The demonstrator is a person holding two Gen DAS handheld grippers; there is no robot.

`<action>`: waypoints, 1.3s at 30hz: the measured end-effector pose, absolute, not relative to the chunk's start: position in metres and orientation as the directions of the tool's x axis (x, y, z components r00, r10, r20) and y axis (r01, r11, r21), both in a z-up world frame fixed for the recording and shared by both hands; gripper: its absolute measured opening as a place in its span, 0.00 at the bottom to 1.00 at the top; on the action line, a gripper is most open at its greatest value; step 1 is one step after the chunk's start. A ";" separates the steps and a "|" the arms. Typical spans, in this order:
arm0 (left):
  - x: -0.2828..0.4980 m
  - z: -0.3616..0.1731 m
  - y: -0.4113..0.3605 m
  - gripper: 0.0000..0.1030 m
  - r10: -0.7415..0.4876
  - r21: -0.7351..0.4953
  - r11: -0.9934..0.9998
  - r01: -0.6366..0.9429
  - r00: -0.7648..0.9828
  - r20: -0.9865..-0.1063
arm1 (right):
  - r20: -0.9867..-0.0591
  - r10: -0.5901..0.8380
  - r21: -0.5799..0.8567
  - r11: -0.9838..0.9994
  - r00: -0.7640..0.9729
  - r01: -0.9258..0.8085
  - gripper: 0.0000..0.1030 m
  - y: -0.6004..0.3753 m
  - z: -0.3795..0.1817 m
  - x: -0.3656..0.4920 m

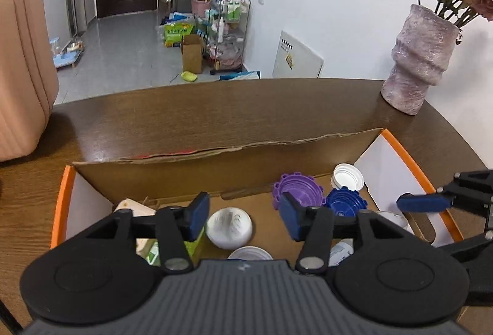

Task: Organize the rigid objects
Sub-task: 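Carry the container and tape roll into the box and open both tools, then withdraw both tools from the box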

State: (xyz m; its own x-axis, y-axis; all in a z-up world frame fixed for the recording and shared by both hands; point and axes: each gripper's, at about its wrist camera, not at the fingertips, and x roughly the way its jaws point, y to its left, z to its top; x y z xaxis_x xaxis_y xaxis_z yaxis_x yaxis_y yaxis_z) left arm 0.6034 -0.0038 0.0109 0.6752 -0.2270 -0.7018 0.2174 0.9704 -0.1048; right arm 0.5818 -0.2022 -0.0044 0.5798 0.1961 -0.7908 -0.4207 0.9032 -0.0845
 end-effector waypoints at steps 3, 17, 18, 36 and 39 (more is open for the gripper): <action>0.601 0.015 0.000 0.52 -0.228 -0.108 0.971 0.214 0.678 -0.699 | -0.781 0.202 -0.075 0.909 0.591 -0.411 0.52 -0.204 0.003 0.584; 0.501 0.104 0.015 0.70 -0.177 -0.067 0.984 0.167 0.824 -0.539 | -0.663 0.224 -0.105 0.917 0.714 -0.385 0.64 -0.214 0.089 0.515; 0.488 0.110 0.016 0.79 -0.159 -0.064 0.987 0.147 0.846 -0.509 | -0.641 0.229 -0.104 0.920 0.733 -0.378 0.67 -0.216 0.095 0.504; 0.287 0.090 0.006 1.00 -0.070 -0.008 0.998 0.070 0.973 -0.219 | -0.187 0.221 0.126 0.972 0.957 -0.199 0.99 -0.236 0.063 0.328; 0.265 0.088 0.007 1.00 -0.054 -0.003 0.998 0.055 0.979 -0.197 | -0.163 0.213 0.125 0.973 0.963 -0.194 0.99 -0.238 0.063 0.309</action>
State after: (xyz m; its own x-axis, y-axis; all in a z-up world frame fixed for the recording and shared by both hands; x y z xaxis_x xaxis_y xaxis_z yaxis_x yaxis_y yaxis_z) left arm 0.2651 0.0066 0.0877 0.9790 -0.0542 -0.1967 0.0547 0.9985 -0.0026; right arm 0.3091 -0.2377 0.0627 0.9633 0.2132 -0.1629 -0.1942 0.9730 0.1251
